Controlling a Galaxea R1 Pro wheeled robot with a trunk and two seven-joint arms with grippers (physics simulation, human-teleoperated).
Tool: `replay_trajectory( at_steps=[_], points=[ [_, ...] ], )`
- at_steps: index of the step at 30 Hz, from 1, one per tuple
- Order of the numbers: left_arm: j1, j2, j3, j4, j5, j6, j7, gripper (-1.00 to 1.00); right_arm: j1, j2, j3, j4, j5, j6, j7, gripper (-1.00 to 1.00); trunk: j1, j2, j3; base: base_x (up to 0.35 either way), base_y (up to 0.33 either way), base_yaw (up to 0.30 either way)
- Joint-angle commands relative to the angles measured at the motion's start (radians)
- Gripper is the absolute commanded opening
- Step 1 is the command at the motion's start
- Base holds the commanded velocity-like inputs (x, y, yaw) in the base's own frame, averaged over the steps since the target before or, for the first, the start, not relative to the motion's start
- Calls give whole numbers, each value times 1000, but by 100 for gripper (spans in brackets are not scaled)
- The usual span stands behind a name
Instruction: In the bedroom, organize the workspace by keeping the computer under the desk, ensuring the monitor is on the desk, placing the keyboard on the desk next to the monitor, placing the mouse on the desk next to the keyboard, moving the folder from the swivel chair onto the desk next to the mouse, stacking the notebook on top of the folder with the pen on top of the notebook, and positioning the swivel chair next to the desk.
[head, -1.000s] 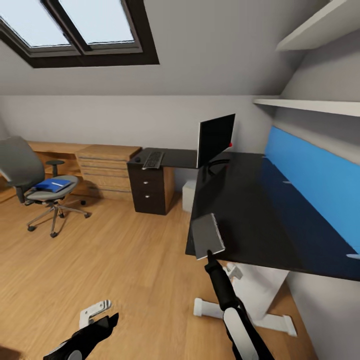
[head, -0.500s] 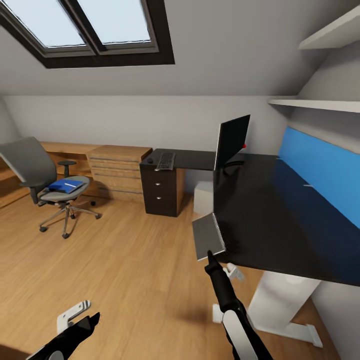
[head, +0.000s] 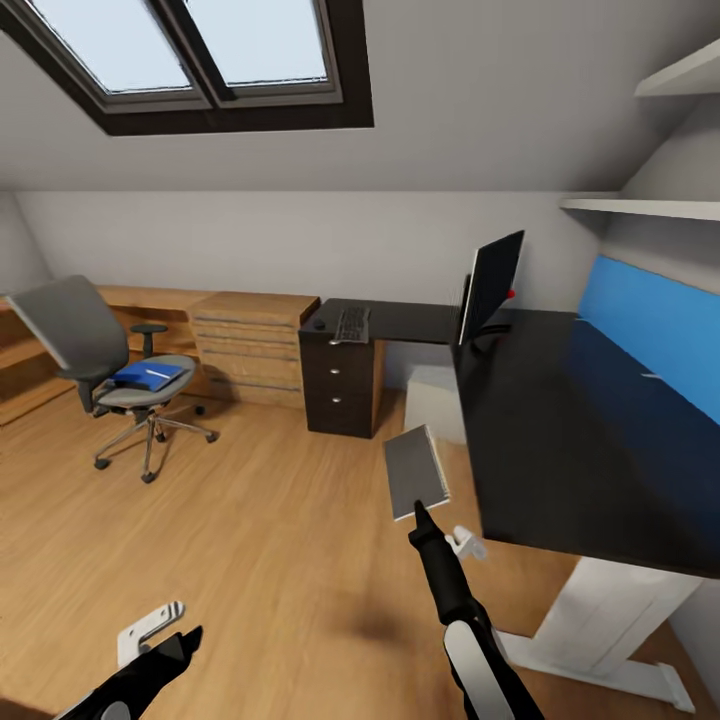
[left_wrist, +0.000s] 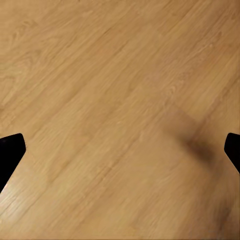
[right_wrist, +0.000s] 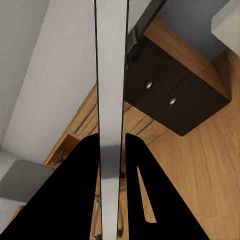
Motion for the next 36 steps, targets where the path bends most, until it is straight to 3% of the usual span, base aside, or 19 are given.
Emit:
replay_trajectory(
  at_steps=[1,3,4,6,15,23,36],
  points=[
    [0,0,1,-1,10,3,7,100,0,0,1,1,-13,-3,12,-100,0,0,-1,135,318,0],
    [0,-2,-12,0,8,3,9,100,1,0,1,2,-16,-6,13,-100,0,0,-1,268,192,0],
    [0,-1,-52,0,7,3,11,100,1,0,1,2,-16,-7,12,-100,0,0,-1,301,142,-70],
    [0,-1,-57,0,6,3,12,100,1,1,1,2,-16,-7,12,-100,0,0,-1,303,139,-124],
    [0,0,-64,0,6,2,12,100,1,1,1,2,-15,-7,12,-100,0,0,-1,305,142,-235],
    [0,-1,-67,0,6,1,12,100,1,1,1,3,-15,-7,10,-100,-30,56,24,305,138,-234],
    [0,4,-59,-2,8,0,9,100,1,-1,0,6,-16,-3,9,-100,-80,147,65,300,213,-12]
  ],
)
